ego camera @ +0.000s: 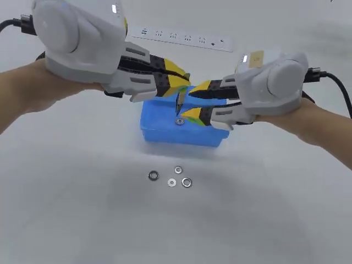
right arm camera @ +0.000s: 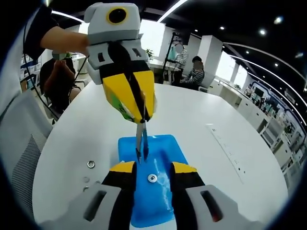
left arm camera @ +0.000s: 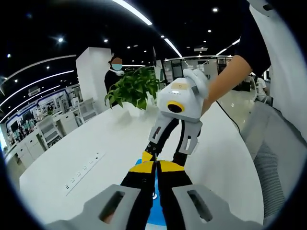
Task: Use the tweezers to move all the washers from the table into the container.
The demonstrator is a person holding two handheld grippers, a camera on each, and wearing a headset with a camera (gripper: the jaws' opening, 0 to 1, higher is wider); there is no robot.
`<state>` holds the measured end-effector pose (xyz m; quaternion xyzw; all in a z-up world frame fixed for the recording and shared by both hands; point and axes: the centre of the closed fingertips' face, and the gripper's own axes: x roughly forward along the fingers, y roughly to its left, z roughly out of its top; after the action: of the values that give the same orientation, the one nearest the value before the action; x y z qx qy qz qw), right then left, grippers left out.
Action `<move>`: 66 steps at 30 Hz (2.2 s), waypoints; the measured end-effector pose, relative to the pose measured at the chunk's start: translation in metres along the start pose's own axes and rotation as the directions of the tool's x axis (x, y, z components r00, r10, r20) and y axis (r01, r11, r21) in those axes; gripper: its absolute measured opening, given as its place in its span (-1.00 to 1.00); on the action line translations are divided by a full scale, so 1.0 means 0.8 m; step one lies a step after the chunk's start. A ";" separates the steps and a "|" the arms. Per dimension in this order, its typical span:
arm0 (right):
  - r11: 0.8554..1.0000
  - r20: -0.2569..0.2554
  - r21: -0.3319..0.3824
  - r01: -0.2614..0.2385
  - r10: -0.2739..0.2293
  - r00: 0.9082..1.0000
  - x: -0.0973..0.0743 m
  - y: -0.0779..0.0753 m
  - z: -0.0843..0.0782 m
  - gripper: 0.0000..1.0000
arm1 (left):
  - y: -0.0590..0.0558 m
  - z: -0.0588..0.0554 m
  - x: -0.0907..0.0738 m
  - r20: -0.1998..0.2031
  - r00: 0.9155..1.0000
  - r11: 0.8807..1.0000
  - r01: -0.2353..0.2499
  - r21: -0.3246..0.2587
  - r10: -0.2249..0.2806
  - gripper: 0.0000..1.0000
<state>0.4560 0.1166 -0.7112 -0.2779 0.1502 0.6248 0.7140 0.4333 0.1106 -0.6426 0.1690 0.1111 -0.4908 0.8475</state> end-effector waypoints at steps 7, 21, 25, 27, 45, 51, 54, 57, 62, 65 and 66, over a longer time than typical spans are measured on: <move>1.000 0.034 0.003 0.021 -0.021 0.999 -0.029 0.008 0.015 -0.14 | -0.014 0.006 -0.028 0.010 1.000 0.999 -0.028 0.023 0.028 -0.90; 0.999 0.056 0.027 -0.021 0.020 0.998 -0.053 0.087 0.005 0.32 | -0.063 0.003 -0.074 0.053 0.993 0.994 -0.108 -0.016 0.109 -0.90; 0.998 0.007 0.018 -0.055 0.055 0.998 -0.057 0.117 -0.019 0.55 | -0.082 -0.017 -0.075 0.008 0.996 0.996 -0.088 -0.005 0.088 -0.90; 0.998 0.001 0.032 -0.063 0.063 0.998 -0.059 0.127 -0.025 0.59 | -0.089 -0.023 -0.077 0.005 0.996 0.996 -0.084 -0.011 0.085 -0.90; 0.980 0.060 0.149 -0.131 0.124 0.991 -0.055 0.197 -0.039 1.00 | -0.117 -0.057 -0.057 0.021 0.999 0.998 -0.036 -0.059 0.038 -0.90; 0.977 0.046 0.157 -0.147 0.141 0.989 -0.050 0.207 -0.045 1.00 | -0.117 -0.063 -0.052 0.025 0.999 0.996 -0.031 -0.084 0.033 -0.90; 0.977 0.040 0.153 -0.150 0.146 0.989 -0.049 0.210 -0.048 1.00 | -0.116 -0.064 -0.052 0.029 0.999 0.995 -0.026 -0.095 0.029 -0.90; 0.978 0.036 0.149 -0.149 0.145 0.989 -0.048 0.210 -0.051 1.00 | -0.115 -0.066 -0.051 0.029 0.999 0.995 -0.014 -0.098 0.017 -0.90; 0.975 0.043 0.163 -0.150 0.145 0.989 -0.049 0.211 -0.052 0.98 | -0.116 -0.068 -0.047 0.026 1.000 0.995 -0.002 -0.103 0.005 -0.90; 0.974 0.041 0.168 -0.152 0.147 0.988 -0.049 0.212 -0.054 0.97 | -0.120 -0.068 -0.044 0.030 1.000 0.995 0.008 -0.100 -0.005 -0.90; 0.974 0.040 0.169 -0.152 0.147 0.988 -0.049 0.212 -0.054 0.97 | -0.120 -0.069 -0.043 0.031 1.000 0.995 0.009 -0.097 -0.006 -0.90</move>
<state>0.2892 0.0707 -0.7593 -0.1947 0.2142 0.6654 0.6881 0.3316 0.1151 -0.6978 0.1197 0.1226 -0.4907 0.8543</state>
